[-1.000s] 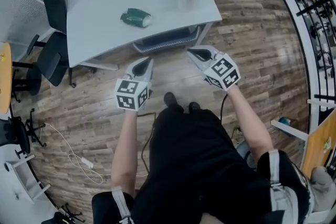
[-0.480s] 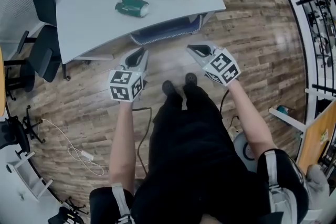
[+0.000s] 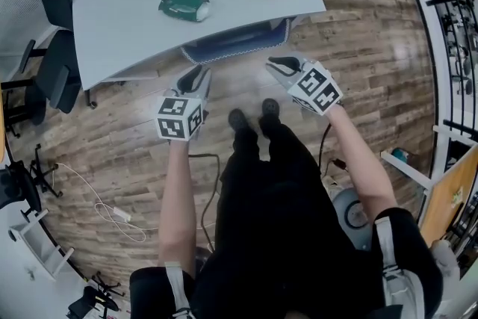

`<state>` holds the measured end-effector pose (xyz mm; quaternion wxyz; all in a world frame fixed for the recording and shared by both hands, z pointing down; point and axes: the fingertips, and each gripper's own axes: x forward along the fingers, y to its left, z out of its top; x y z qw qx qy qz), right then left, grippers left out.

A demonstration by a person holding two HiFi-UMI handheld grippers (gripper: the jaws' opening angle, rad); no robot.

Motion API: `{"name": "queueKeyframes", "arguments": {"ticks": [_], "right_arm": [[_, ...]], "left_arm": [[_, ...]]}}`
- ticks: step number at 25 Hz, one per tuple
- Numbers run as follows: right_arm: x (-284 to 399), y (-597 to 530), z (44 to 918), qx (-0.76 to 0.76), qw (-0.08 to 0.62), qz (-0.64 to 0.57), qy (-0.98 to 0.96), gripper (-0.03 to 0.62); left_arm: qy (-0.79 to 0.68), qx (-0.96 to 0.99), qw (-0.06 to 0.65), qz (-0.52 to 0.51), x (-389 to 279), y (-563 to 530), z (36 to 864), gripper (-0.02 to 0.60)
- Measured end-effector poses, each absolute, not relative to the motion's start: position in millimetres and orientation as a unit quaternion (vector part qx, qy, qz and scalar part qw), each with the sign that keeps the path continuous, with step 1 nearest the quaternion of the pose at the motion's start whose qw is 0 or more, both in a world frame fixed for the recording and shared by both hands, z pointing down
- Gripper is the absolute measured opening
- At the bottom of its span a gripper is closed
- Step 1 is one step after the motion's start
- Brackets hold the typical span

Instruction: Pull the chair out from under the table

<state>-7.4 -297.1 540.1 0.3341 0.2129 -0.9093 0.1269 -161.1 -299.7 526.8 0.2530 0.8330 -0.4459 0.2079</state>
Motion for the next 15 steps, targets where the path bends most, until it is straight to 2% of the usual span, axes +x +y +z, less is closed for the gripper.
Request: {"name": "queueKeyframes", "arguments": {"ticks": [8,15], "right_arm": [[-2.8,-315.0,567.3,0.215,0.355,0.111,-0.903,0.074],[-1.1,-331.9,583.7,0.223,0.369,0.039,-0.902,0.104]], "left_arm": [[-0.389,0.862,0.210,0.248,-139.8,-301.4,551.8,0.149],[-0.349,0.872,0.141,0.312,-126.6,-314.4,578.1,0.186]]}}
